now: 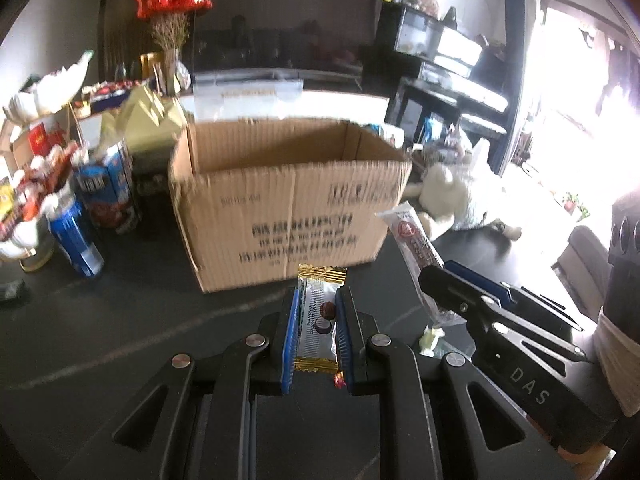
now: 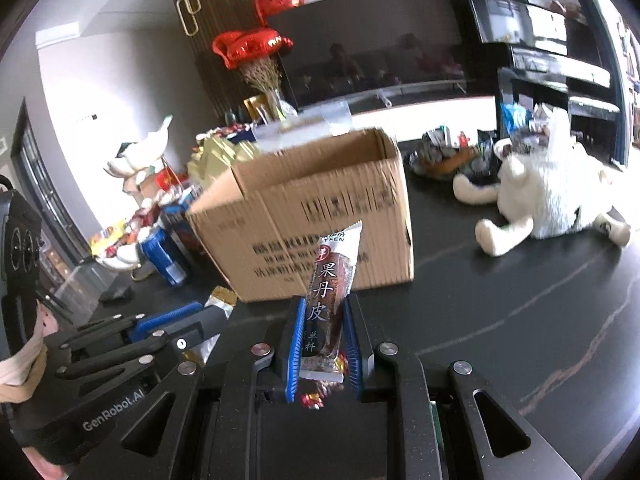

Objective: Organize snacks
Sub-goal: 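Lift both held snacks and carry them over the cardboard box, then open both tools to drop the snacks into the box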

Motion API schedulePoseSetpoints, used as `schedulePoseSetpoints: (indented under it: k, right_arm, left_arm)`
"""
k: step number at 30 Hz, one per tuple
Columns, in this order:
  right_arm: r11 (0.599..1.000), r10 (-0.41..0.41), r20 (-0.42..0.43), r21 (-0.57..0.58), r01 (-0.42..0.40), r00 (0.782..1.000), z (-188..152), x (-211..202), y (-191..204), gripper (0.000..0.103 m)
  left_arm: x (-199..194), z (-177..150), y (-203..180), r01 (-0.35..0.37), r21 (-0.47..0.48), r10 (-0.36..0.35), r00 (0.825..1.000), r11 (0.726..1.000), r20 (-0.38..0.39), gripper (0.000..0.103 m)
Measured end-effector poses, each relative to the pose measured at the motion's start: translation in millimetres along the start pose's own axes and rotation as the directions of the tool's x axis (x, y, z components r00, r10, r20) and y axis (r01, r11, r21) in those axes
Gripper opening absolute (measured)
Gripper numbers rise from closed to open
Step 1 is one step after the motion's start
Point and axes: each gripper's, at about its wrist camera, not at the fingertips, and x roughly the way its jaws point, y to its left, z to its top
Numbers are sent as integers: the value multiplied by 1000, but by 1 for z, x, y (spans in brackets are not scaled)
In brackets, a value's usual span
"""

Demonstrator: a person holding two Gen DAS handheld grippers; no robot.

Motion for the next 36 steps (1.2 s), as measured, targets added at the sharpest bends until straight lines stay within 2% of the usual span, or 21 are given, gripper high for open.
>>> schedulePoseSetpoints:
  k: [10,18,26,36]
  right_arm:
    - [1000,23,56,-7,-22,998,43,-5,10,20]
    - [999,34,64,-30,-32,997,79,7,15,20]
    - [998,12,53,-61,-9,999,106,34,14,20]
    - [997,12,30,-75,-9,999,124,76,10,20]
  left_arm:
    - [-12,48,5,-28,25,26,998,999,63,19]
    - [-13,83,11,-65,40,60,992,997,107,19]
    - [15,110,25,-77,27,74,994,997,76,19]
    - [62,126,41,-95,30,94,995,995,43,19]
